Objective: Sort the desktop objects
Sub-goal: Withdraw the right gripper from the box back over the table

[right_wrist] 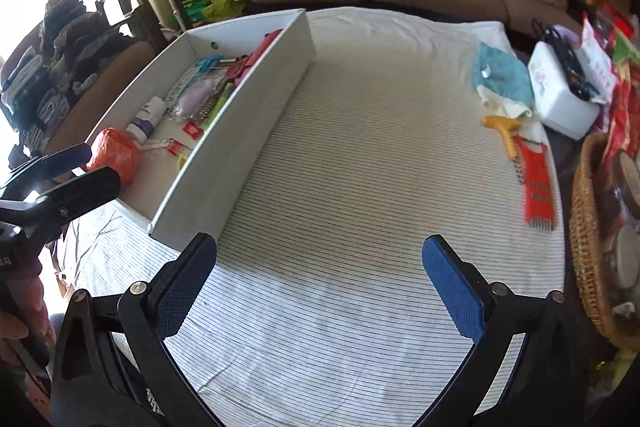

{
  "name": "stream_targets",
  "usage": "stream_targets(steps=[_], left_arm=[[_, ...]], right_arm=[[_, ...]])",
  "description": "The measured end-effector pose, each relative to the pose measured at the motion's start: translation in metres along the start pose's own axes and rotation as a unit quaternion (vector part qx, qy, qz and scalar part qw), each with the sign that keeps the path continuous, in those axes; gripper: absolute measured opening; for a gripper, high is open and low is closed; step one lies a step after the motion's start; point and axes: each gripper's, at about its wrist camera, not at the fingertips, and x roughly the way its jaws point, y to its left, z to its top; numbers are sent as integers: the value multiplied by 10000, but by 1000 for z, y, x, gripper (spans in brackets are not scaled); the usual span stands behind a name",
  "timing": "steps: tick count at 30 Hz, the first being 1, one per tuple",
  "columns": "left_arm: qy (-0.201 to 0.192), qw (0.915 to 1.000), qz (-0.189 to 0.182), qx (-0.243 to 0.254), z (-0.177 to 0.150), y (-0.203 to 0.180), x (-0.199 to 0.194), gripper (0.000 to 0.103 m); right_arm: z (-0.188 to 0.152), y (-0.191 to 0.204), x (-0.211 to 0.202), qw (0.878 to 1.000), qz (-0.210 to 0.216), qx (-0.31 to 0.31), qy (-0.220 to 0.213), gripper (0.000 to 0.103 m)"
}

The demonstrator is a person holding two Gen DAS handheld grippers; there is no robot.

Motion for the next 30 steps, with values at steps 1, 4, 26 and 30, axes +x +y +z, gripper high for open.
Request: stream_targets(steps=[1, 4, 26, 30], left_arm=[[10, 10000, -55, 35, 2, -9, 5, 103], [33, 9997, -131, 183, 8, -36, 20, 103], [483, 9965, -521, 432, 92, -134, 206, 103], [559, 9960, -588, 364, 105, -140, 237, 103]], right_arm=[[-6, -13, 0, 10000, -65, 70, -19, 103], [-19, -49, 5, 9994, -280, 200, -50, 103], [41, -200, 73, 9921, -708, 980, -344, 94], [68, -229, 92, 9895, -818, 1173, -210, 87]])
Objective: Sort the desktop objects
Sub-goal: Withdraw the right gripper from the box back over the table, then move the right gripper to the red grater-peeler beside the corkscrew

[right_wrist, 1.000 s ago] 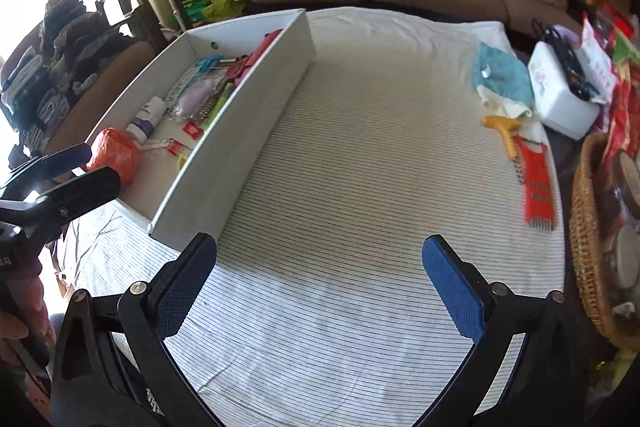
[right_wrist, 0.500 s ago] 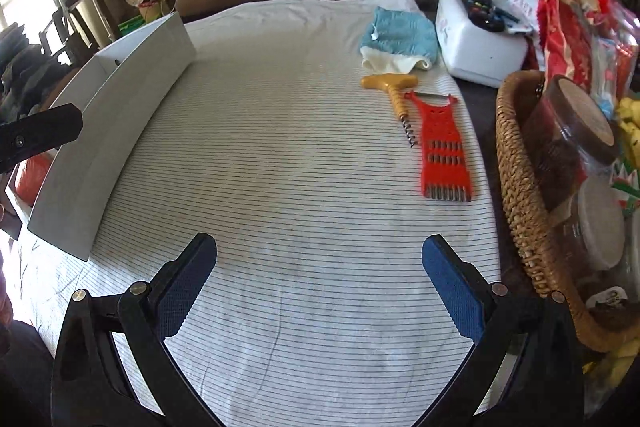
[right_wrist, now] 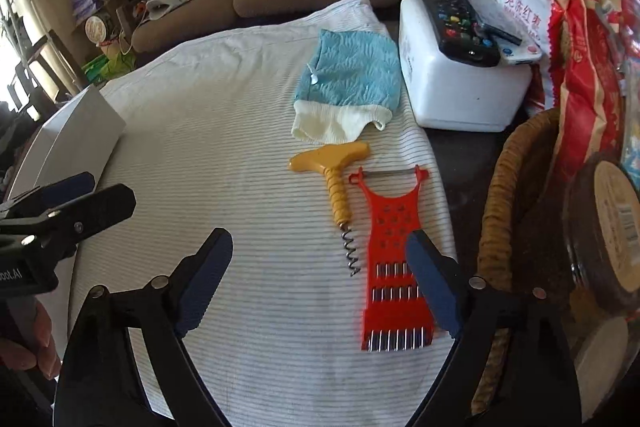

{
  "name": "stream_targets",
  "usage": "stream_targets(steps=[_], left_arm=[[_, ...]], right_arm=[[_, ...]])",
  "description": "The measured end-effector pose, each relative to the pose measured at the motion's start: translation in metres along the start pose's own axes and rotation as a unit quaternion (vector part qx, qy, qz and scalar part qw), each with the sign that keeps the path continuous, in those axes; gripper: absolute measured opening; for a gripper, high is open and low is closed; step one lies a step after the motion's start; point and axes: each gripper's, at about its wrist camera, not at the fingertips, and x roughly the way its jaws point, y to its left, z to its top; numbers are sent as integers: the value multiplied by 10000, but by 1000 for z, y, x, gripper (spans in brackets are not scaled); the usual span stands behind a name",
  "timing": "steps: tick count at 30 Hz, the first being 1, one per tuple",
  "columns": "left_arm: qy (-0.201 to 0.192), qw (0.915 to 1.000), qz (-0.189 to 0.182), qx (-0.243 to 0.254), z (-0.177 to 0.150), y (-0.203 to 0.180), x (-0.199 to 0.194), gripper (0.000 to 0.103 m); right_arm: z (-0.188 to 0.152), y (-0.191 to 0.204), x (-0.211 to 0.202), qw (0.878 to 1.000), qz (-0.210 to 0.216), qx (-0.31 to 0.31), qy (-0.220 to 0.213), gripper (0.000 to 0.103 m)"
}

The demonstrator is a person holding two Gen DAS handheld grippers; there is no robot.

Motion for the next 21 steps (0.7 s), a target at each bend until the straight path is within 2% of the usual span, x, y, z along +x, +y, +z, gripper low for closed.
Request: stream_targets(steps=[2, 6, 12, 21], left_arm=[[8, 10000, 0, -43, 3, 0, 10, 103], [69, 9999, 1, -113, 2, 2, 29, 103], [116, 9998, -20, -170, -3, 11, 40, 103], [190, 9993, -105, -319, -11, 25, 48, 103]], right_arm=[[8, -4, 13, 9999, -115, -83, 44, 85], [12, 5, 37, 9970, -454, -631, 10, 75], [14, 18, 58, 9946, -427, -945, 54, 61], [23, 26, 92, 9891, -654, -1249, 416, 60]])
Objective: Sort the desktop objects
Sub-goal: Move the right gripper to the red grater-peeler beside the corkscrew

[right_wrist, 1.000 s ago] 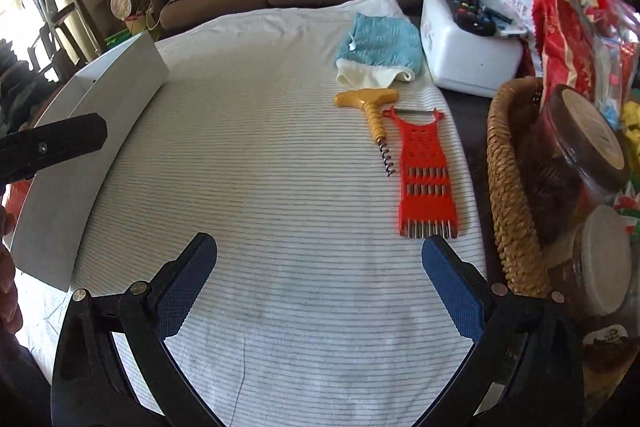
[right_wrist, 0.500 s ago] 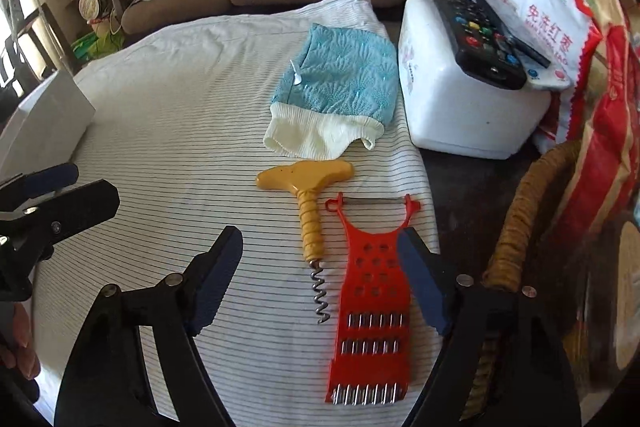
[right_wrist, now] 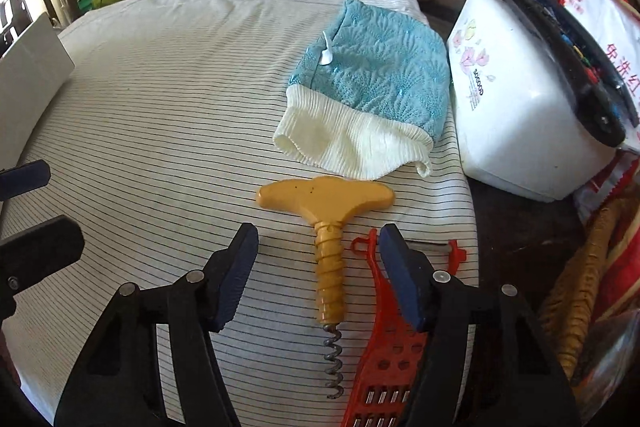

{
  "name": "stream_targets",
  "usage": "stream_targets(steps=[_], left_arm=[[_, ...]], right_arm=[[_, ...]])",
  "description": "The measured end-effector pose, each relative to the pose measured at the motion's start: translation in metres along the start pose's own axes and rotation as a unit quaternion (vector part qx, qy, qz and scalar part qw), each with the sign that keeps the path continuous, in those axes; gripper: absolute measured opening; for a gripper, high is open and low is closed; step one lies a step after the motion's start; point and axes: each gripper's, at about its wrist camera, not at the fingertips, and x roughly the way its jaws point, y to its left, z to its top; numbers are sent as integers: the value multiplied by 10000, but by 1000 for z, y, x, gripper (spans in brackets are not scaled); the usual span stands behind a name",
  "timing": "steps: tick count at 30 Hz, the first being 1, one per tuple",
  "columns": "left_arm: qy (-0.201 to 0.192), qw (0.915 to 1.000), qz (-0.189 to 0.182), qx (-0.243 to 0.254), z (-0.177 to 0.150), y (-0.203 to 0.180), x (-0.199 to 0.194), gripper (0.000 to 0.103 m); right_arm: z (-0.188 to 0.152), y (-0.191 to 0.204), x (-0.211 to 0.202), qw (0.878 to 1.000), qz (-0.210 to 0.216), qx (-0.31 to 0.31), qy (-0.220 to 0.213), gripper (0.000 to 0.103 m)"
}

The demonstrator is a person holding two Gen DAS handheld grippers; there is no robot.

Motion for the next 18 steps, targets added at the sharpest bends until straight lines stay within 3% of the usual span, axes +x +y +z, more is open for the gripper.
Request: stream_targets(steps=[4, 6, 8, 18], left_arm=[[20, 10000, -54, -6, -2, 2, 0, 103], [30, 10000, -70, -26, -5, 5, -1, 103], [23, 9999, -111, -57, -8, 8, -5, 103], [13, 9998, 2, -176, -32, 38, -33, 103]], right_arm=[[5, -9, 6, 9996, 223, 175, 73, 55], [7, -13, 7, 9985, 457, 283, 63, 34], [8, -11, 6, 9979, 599, 256, 51, 24], [-17, 51, -17, 9849, 1689, -374, -36, 19]])
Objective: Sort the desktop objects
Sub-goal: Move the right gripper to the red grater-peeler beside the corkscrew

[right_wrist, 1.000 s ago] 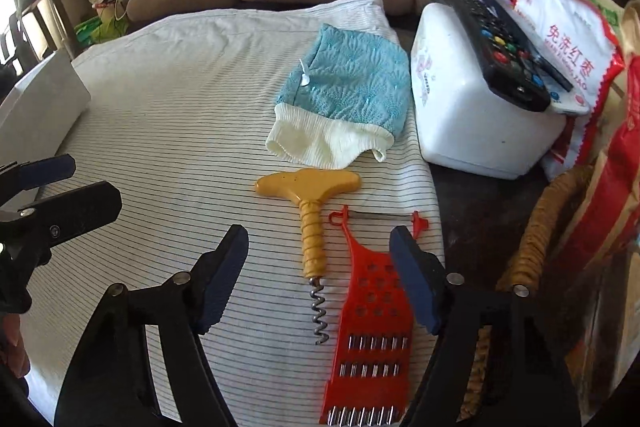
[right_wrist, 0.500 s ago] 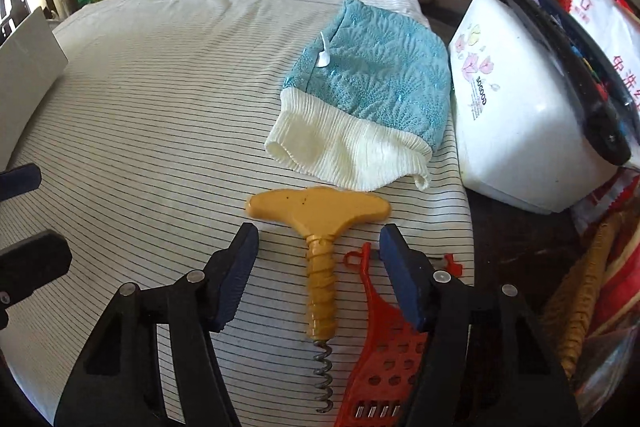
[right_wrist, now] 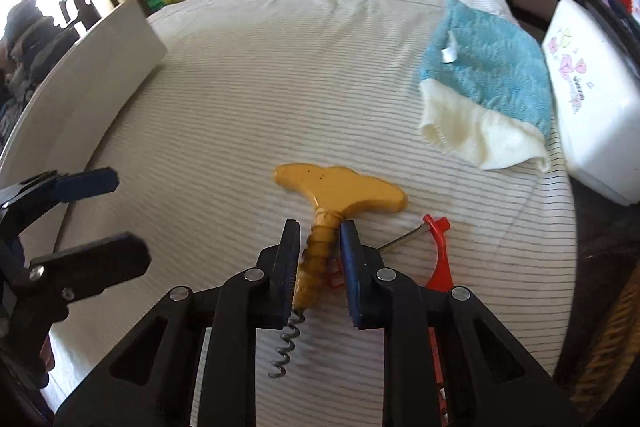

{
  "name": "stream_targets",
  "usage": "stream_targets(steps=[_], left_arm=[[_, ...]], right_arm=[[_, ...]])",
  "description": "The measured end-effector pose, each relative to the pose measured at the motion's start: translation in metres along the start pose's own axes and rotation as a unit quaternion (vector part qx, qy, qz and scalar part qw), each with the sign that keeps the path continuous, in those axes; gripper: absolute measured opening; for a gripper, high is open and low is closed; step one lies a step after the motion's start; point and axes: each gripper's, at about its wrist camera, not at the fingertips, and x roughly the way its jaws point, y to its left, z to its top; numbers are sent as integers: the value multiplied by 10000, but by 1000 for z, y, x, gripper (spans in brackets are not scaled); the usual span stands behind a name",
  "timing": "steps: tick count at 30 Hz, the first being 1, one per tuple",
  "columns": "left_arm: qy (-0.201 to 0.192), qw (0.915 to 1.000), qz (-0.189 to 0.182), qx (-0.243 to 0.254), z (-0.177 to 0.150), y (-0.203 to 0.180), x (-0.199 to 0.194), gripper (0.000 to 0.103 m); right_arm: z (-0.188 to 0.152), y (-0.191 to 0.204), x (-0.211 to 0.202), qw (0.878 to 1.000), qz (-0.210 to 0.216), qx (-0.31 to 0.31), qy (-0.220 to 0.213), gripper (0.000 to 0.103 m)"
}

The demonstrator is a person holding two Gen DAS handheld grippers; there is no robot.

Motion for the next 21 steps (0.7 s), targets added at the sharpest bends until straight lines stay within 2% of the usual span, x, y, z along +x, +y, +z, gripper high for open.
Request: stream_targets(steps=[5, 7, 10, 13, 16, 19, 21], left_arm=[[-1, 9984, 562, -88, -1, 24, -2, 103], [-25, 9986, 524, 4, 2, 24, 1, 103], [-62, 9977, 576, 361, 3, 11, 6, 103], [-32, 9937, 820, 765, 4, -3, 16, 103], [-31, 9900, 994, 1002, 3, -10, 23, 103], [-49, 9907, 981, 938, 5, -9, 25, 103], [-20, 9927, 905, 791, 6, -7, 25, 103]], right_arm=[[-38, 35, -13, 9989, 467, -65, 2, 19], [-54, 36, -22, 9985, 533, 92, -3, 19], [-70, 36, -35, 9990, 414, 190, -33, 20], [-77, 40, -44, 9999, 118, 26, -97, 22], [-79, 33, -53, 9995, 132, 210, -216, 23], [-78, 24, -69, 9978, 295, 416, -413, 37], [-77, 18, -81, 9976, -32, 422, -540, 49]])
